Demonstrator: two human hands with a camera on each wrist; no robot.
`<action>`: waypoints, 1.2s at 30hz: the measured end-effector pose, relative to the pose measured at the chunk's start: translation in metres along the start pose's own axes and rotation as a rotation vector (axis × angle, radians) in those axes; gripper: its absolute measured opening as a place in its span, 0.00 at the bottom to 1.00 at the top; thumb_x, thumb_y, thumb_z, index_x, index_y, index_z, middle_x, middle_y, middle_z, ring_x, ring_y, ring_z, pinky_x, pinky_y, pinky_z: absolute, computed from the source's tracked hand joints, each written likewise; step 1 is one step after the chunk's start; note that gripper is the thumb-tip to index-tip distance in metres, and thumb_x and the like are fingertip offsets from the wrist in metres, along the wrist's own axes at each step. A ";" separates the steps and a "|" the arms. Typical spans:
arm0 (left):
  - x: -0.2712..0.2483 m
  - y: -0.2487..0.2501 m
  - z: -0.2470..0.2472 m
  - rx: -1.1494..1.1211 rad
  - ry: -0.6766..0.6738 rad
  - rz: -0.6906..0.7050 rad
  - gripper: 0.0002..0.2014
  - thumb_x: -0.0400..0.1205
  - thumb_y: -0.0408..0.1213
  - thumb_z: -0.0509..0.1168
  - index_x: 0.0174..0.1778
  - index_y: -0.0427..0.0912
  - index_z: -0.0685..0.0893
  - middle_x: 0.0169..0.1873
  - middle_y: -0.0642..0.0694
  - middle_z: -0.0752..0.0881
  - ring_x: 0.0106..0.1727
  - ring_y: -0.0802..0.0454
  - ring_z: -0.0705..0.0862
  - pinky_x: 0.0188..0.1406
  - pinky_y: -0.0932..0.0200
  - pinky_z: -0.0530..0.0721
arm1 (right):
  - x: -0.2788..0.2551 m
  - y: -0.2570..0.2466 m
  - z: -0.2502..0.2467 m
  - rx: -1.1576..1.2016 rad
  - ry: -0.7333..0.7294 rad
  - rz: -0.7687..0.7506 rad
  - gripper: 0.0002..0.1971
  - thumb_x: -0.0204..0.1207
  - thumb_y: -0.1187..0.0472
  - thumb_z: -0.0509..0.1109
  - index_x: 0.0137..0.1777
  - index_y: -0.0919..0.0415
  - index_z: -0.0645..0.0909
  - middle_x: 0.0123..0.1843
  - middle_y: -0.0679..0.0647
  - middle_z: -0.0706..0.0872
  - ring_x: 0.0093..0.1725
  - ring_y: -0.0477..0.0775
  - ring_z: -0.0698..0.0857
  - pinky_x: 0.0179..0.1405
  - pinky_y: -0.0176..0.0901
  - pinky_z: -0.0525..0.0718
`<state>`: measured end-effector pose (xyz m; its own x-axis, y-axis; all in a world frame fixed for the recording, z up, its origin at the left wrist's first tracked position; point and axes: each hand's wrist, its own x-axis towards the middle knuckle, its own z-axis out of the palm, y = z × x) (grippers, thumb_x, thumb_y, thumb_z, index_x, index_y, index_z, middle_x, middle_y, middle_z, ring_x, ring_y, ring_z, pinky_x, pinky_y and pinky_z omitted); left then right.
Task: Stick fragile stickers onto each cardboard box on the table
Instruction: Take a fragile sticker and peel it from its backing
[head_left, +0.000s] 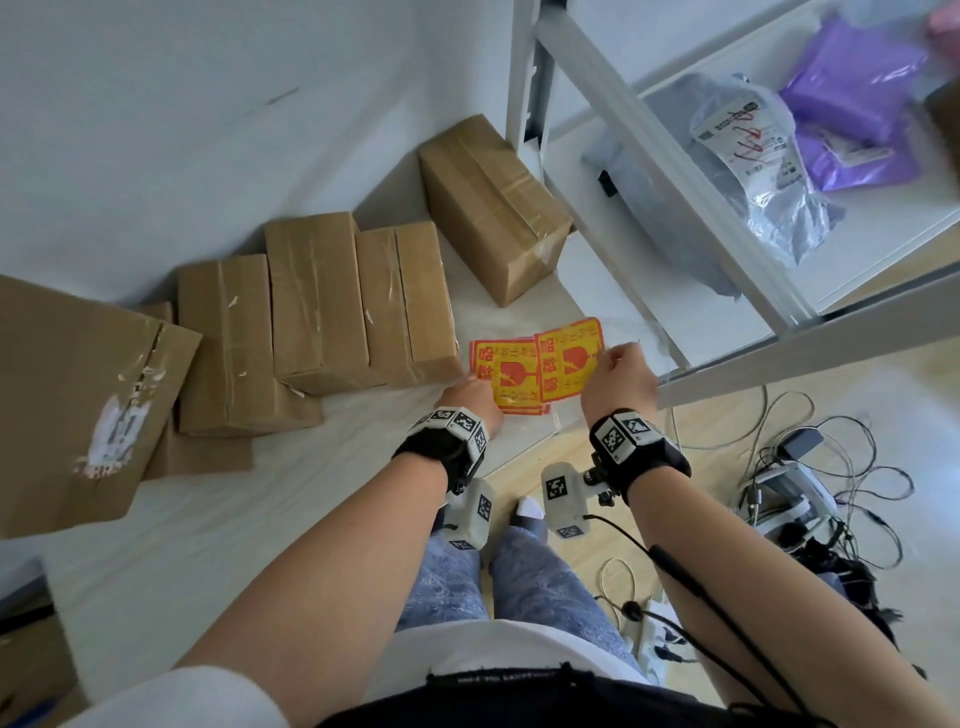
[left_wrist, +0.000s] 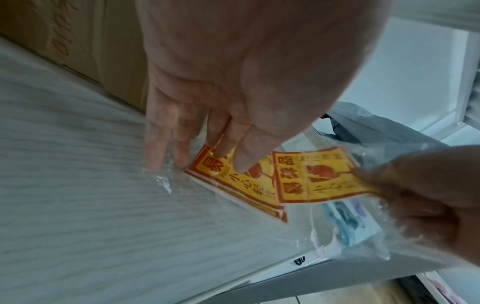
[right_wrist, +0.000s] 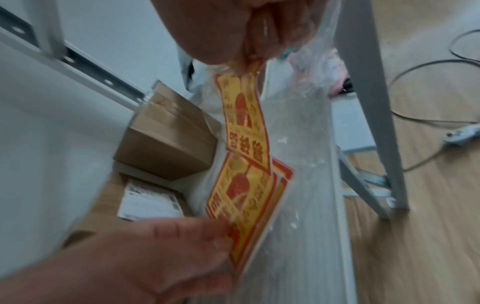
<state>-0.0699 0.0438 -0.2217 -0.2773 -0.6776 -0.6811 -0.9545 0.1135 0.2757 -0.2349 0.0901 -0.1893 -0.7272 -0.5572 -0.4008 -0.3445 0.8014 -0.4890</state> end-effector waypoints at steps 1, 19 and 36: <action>-0.001 0.002 -0.004 0.008 -0.004 -0.022 0.14 0.85 0.34 0.58 0.63 0.38 0.82 0.66 0.41 0.82 0.61 0.39 0.83 0.60 0.50 0.83 | -0.001 -0.004 -0.007 -0.003 0.037 -0.018 0.10 0.88 0.55 0.54 0.53 0.56 0.75 0.35 0.47 0.77 0.40 0.58 0.79 0.35 0.44 0.72; -0.033 0.042 -0.092 -1.019 0.039 -0.095 0.12 0.88 0.35 0.59 0.64 0.36 0.80 0.55 0.40 0.80 0.47 0.45 0.82 0.47 0.52 0.80 | -0.009 -0.096 -0.054 0.482 0.159 -0.642 0.08 0.87 0.58 0.59 0.51 0.62 0.75 0.38 0.50 0.84 0.37 0.53 0.82 0.35 0.42 0.74; -0.083 -0.070 -0.155 -1.221 0.599 0.016 0.03 0.85 0.36 0.66 0.50 0.41 0.84 0.40 0.45 0.90 0.32 0.56 0.89 0.35 0.57 0.90 | -0.054 -0.178 0.005 0.381 -0.161 -0.769 0.03 0.85 0.58 0.64 0.52 0.54 0.79 0.43 0.41 0.84 0.42 0.40 0.83 0.36 0.25 0.74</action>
<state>0.0371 -0.0201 -0.0794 0.1006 -0.9269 -0.3616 -0.1609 -0.3738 0.9134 -0.1314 -0.0240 -0.0847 -0.2724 -0.9605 0.0566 -0.4622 0.0791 -0.8832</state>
